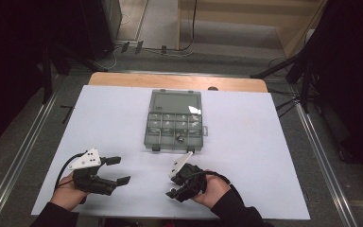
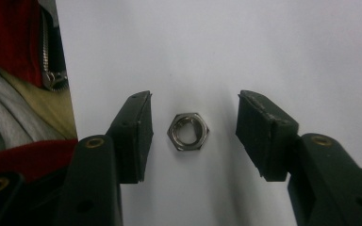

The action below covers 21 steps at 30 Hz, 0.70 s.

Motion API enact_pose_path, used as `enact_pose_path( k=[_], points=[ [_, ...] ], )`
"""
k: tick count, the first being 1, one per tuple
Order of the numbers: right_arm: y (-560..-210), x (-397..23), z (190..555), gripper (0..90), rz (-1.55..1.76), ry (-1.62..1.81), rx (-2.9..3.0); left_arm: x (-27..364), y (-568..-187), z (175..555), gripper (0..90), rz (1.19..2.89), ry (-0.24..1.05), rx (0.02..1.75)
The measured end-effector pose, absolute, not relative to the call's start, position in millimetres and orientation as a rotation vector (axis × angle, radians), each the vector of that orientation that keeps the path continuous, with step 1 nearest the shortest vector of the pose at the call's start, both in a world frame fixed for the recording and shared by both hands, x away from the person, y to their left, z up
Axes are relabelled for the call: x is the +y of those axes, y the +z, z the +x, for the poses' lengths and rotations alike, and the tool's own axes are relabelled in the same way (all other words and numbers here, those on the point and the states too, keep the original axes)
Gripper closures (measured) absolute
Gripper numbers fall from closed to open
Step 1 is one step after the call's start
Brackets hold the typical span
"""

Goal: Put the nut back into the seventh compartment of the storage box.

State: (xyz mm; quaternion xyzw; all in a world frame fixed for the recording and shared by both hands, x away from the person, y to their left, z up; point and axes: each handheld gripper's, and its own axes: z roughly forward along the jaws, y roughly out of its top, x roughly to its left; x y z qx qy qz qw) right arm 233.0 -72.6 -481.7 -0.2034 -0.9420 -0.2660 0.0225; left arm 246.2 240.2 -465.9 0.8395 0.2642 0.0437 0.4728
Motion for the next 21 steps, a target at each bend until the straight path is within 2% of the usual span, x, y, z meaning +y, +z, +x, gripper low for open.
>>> enact_pose_path(
  k=[12, 21],
  points=[
    [-487, -67, 228, 67.3, -0.537, -0.715, -3.006, 240, -465, 246, 19.8, 2.058, 0.105, 0.639],
    [-484, -62, 229, 68.6, -0.539, -0.668, -3.015, 240, -465, 246, 19.8, 2.051, 0.098, 0.633]
  ],
)
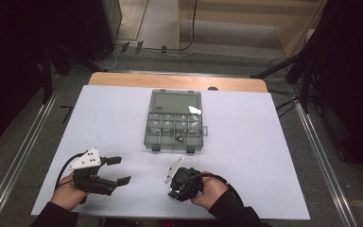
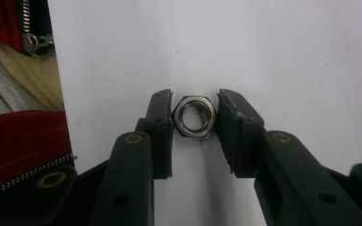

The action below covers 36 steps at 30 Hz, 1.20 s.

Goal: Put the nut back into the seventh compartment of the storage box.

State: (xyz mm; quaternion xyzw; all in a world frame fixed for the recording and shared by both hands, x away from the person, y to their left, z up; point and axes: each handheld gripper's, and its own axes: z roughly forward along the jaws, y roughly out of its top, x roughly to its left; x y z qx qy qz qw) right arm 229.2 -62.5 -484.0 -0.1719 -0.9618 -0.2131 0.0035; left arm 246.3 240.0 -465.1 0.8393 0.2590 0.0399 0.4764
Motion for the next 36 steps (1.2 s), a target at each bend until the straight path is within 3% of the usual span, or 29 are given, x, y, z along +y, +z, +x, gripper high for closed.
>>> enact_pose_path(
  k=[1, 36],
  points=[
    [-484, -64, 231, 71.5, -0.542, -0.666, -3.007, 240, -465, 246, 19.8, 2.05, 0.098, 0.633],
    [-446, -95, 253, 71.5, -0.753, -1.093, -2.812, 239, -467, 248, 19.8, 2.062, 0.089, 0.642]
  ],
)
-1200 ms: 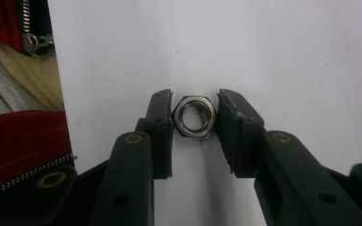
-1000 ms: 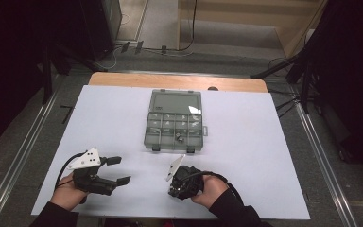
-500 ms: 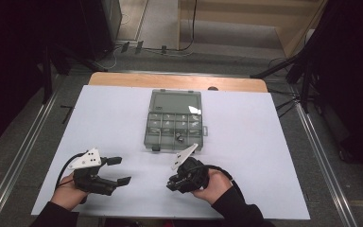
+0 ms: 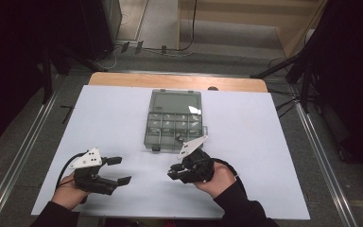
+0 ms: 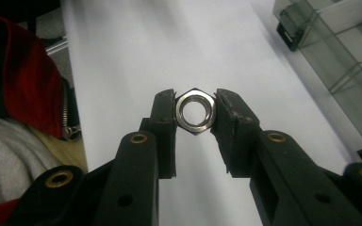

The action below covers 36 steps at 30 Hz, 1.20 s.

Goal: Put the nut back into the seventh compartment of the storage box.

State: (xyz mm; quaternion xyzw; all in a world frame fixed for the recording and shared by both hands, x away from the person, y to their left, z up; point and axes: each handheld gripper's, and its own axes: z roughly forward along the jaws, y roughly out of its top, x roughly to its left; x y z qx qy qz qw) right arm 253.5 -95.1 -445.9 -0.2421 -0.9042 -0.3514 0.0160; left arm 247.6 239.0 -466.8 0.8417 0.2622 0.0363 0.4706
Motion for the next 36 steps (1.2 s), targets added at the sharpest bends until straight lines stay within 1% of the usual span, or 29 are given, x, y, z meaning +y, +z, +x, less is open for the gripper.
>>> enact_pose_path(
  k=[16, 23, 36],
  points=[
    [-436, -109, 283, 71.5, -0.905, -1.15, -2.797, 239, -468, 248, 19.8, 2.06, 0.087, 0.642],
    [-426, -115, 296, 71.5, -0.958, -1.193, -2.809, 238, -468, 248, 19.8, 2.07, 0.084, 0.64],
    [-412, -126, 330, 71.5, -1.068, -1.265, -2.797, 237, -470, 248, 19.8, 2.077, 0.076, 0.635]
  ],
)
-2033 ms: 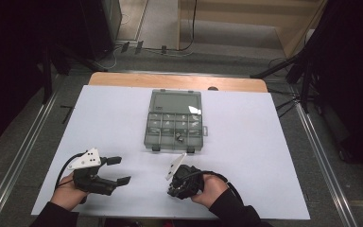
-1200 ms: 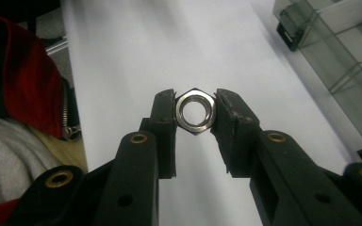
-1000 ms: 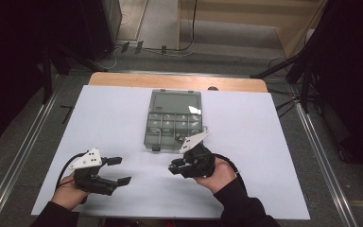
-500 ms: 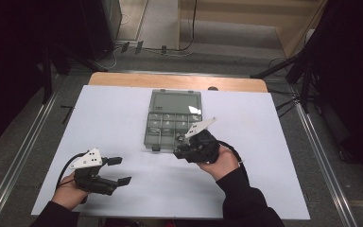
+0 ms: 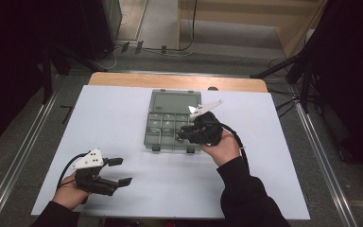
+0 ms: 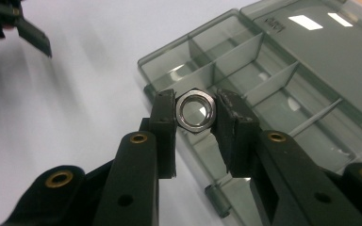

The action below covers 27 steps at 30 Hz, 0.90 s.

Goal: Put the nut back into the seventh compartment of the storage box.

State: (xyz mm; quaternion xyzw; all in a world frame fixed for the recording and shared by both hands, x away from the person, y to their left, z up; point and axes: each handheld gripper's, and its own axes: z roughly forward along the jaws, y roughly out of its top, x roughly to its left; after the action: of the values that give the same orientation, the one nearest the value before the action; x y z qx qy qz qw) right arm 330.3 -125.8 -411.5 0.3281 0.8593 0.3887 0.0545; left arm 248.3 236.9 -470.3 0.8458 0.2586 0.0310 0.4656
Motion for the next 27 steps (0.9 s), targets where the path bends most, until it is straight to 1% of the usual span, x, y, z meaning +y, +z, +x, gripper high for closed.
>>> enact_pose_path(
  k=[5, 11, 22, 27],
  points=[
    [-412, -129, 342, 71.5, 1.031, 1.182, 2.577, 237, -471, 248, 19.8, 2.078, 0.076, 0.637],
    [-423, -129, 351, 71.5, 1.067, 1.143, 2.586, 237, -471, 248, 19.8, 2.079, 0.078, 0.636],
    [-449, -118, 351, 71.4, 1.069, 1.037, 2.67, 237, -471, 247, 19.8, 2.091, 0.07, 0.639],
    [-452, -117, 351, 71.4, 1.072, 1.022, 2.678, 237, -471, 247, 19.8, 2.098, 0.071, 0.65]
  ],
)
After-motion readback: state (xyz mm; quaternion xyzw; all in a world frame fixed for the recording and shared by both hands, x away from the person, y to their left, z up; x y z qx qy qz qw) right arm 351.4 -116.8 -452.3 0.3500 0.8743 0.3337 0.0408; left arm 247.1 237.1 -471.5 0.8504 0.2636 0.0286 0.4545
